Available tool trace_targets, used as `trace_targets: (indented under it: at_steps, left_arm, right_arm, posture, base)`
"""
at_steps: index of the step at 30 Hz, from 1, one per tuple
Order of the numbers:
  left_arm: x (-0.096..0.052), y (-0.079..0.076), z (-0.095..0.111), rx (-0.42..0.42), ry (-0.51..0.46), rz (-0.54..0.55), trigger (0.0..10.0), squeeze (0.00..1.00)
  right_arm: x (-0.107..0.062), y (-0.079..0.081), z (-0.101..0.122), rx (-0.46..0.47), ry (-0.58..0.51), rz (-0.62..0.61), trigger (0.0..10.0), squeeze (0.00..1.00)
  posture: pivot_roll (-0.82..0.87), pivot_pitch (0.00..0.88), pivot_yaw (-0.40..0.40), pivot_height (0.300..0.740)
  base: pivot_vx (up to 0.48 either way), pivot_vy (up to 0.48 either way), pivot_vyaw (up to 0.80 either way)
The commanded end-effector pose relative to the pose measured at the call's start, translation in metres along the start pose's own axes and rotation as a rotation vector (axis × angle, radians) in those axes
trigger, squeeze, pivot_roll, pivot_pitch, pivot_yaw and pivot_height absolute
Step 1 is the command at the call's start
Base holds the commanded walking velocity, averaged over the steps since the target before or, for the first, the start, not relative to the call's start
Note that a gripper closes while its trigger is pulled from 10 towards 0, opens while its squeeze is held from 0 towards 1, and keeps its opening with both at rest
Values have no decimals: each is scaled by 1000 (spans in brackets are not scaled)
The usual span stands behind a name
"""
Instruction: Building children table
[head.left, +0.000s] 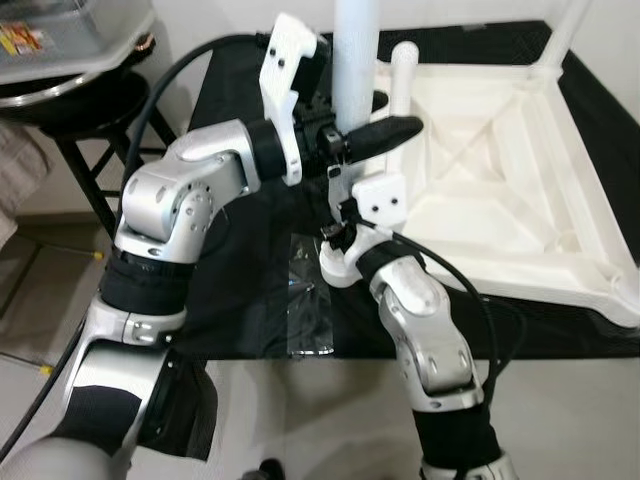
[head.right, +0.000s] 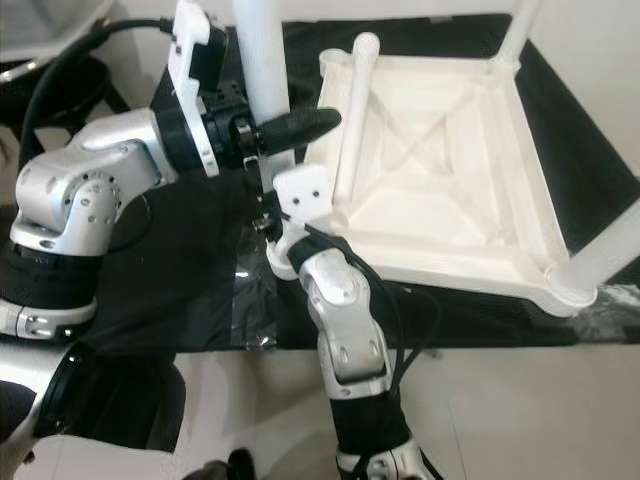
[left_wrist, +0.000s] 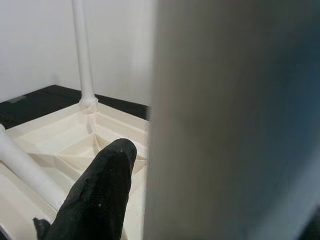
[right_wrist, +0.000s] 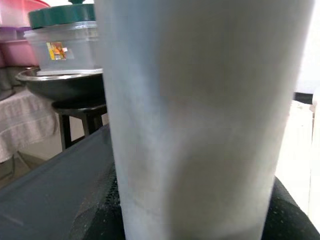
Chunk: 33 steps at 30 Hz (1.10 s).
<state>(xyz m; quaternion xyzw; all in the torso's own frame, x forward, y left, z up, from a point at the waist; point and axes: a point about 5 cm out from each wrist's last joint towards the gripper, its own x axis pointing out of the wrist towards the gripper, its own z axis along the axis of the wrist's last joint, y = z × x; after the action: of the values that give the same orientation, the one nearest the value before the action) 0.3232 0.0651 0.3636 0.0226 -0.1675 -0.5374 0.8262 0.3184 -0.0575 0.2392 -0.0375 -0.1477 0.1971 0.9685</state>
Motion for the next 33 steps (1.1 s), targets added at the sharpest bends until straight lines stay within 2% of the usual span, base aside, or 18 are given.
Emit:
trace_targets:
  at_steps: [1,3,4,5,6,7,8,10,14,15,16,17,20,21,22,26,27,33]
  left_arm:
    - [3,-1,6,14,-20,-11,10000,0]
    - [3,1,7,18,-24,1,10000,0]
    - [3,1,6,17,-22,3,0,0]
    - [3,1,6,17,-22,3,0,0]
    - [2,0,5,17,-17,-2,0,0]
    - [2,0,5,17,-17,-2,0,0]
    - [2,0,5,18,-16,-6,0,0]
    - [2,-1,5,19,-16,-8,0,0]
    - [3,0,6,21,-18,-8,0,0]
    - [3,0,6,23,-20,-7,0,0]
    - [3,0,7,26,-21,-6,0,0]
    - [3,0,7,26,-21,-6,0,0]
    - [3,1,8,31,-20,-5,0,0]
    - [3,1,8,33,-18,-5,0,0]
    - [2,1,8,35,-15,-5,0,0]
    - [2,1,8,37,-12,-5,0,0]
    - [1,1,8,38,-9,-6,0,0]
    - [-1,-1,8,43,1,-12,0,0]
  right_arm:
    - [-2,9,-42,89,191,-14,0,0]
    - [-3,11,-38,90,201,-42,0,0]
    - [-4,11,-37,91,209,-46,0,0]
    - [-4,11,-37,91,209,-46,0,0]
    - [-7,11,-35,91,225,-59,4196,0]
    - [-7,11,-35,91,225,-59,4196,0]
    - [-8,11,-33,86,233,-66,9412,0]
    - [-8,12,-30,67,226,-47,10000,0]
    - [-5,10,-24,66,207,-20,10000,0]
    - [0,6,-17,53,165,35,10000,196]
    - [6,1,-5,53,109,162,10000,1000]
    - [6,1,-5,53,109,162,10000,1000]
    - [13,-10,12,47,45,363,10000,1000]
    - [15,-18,21,12,29,493,10000,1000]
    - [16,-28,26,-49,28,601,10000,235]
    - [17,-35,29,-92,32,668,10000,235]
    - [17,-44,30,-127,50,748,10000,0]
    - [26,-59,31,-97,87,886,10000,0]
  posture:
    - [36,251,74,740]
    - [39,252,76,740]
    - [38,252,77,740]
    - [38,252,77,740]
    - [38,252,79,740]
    - [38,252,79,740]
    - [38,252,79,740]
    - [40,252,80,740]
    - [40,252,80,740]
    - [44,251,80,740]
    - [47,251,80,740]
    - [47,251,80,740]
    - [53,251,75,740]
    - [56,252,76,740]
    - [65,252,72,740]
    - [65,252,72,740]
    - [71,253,71,740]
    - [92,255,70,740]
  base:
    - [0,0,0]
    - [0,0,0]
    - [0,0,0]
    - [0,0,0]
    - [0,0,0]
    - [0,0,0]
    - [0,0,0]
    - [0,0,0]
    - [0,0,0]
    - [0,0,0]
    - [0,0,0]
    - [0,0,0]
    - [0,0,0]
    - [0,0,0]
    - [0,0,0]
    - [0,0,0]
    - [0,0,0]
    - [0,0,0]
